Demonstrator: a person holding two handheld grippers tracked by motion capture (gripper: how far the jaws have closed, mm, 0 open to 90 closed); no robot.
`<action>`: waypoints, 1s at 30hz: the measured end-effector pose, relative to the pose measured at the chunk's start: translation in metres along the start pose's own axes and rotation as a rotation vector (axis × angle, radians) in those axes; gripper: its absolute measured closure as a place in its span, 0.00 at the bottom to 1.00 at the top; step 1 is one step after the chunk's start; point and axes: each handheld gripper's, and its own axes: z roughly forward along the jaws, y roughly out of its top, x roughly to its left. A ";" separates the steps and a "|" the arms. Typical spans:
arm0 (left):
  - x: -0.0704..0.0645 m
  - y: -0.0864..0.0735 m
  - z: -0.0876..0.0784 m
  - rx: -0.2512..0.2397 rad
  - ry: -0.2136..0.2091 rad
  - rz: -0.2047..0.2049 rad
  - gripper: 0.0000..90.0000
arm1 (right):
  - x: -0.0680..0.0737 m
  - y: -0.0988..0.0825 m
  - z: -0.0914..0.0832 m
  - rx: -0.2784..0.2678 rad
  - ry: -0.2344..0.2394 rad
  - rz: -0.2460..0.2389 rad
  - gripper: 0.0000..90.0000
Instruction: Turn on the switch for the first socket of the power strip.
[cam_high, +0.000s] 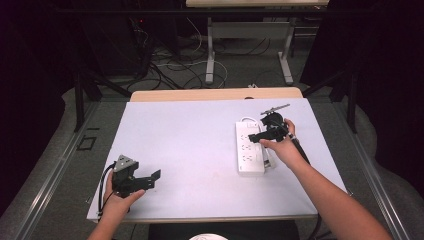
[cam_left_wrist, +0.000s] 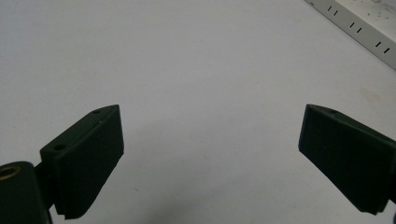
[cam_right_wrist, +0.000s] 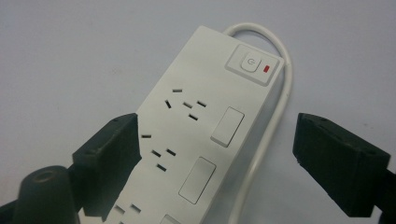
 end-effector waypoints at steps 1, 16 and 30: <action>0.000 0.000 0.000 0.000 0.000 0.001 0.07 | 0.000 -0.001 -0.001 -0.007 -0.008 -0.003 0.11; 0.000 0.000 0.000 -0.010 0.004 0.003 0.07 | 0.003 -0.014 -0.013 -0.034 0.000 -0.001 0.00; 0.000 -0.001 0.000 -0.008 0.005 0.001 0.07 | 0.003 -0.028 -0.026 -0.051 0.015 -0.018 0.00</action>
